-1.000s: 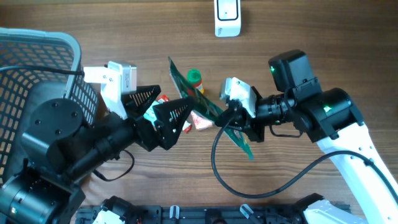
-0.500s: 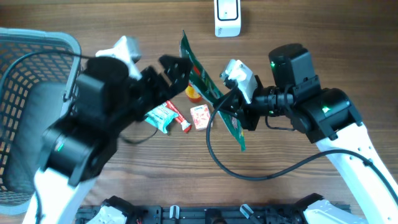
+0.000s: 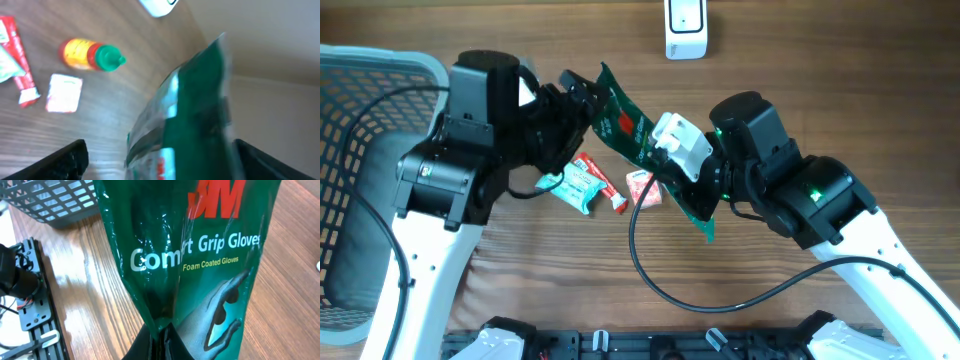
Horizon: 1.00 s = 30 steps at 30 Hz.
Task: Scan the item barcode
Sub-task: 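Grasp the gloves bag with the left gripper and hold it between both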
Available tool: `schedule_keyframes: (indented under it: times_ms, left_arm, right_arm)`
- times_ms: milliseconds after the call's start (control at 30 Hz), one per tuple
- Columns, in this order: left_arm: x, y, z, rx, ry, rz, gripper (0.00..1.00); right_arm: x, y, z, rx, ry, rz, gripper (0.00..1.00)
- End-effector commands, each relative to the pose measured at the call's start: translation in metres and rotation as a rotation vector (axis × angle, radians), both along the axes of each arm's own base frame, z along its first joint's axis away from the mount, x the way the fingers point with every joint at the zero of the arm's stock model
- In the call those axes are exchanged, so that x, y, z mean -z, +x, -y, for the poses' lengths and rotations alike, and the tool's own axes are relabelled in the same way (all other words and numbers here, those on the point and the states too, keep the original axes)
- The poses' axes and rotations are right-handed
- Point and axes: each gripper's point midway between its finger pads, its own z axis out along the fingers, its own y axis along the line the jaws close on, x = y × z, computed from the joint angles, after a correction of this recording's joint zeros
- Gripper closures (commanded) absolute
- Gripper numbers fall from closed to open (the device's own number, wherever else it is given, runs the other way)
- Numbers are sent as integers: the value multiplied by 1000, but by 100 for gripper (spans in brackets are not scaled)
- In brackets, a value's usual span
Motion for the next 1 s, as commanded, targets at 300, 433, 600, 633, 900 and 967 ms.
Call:
schedule_keyframes:
  times_ms: [300,433,600,633,900,967]
  left_arm:
    - [-9,-9,11,72,-55,2,47]
    - [-9,-9,11,72,-56,1,83]
    - [-10,-7,10,54,-68,-3,96]
    - [-10,-6,7,25,-83,-19,96]
    - [-10,13,-37,-401,-350,-264,96]
    - [-10,14,-38,-490,-439,-344,96]
  right_arm:
    - [-10,8,-4,38,42,25,95]
    - [-9,5,-4,38,44,7,95]
    - [-9,5,-5,83,71,-40,51]
    - [-9,5,-5,93,74,-48,33]
    - [-9,5,-4,111,80,-67,0]
    - [-9,5,-4,117,83,-73,0]
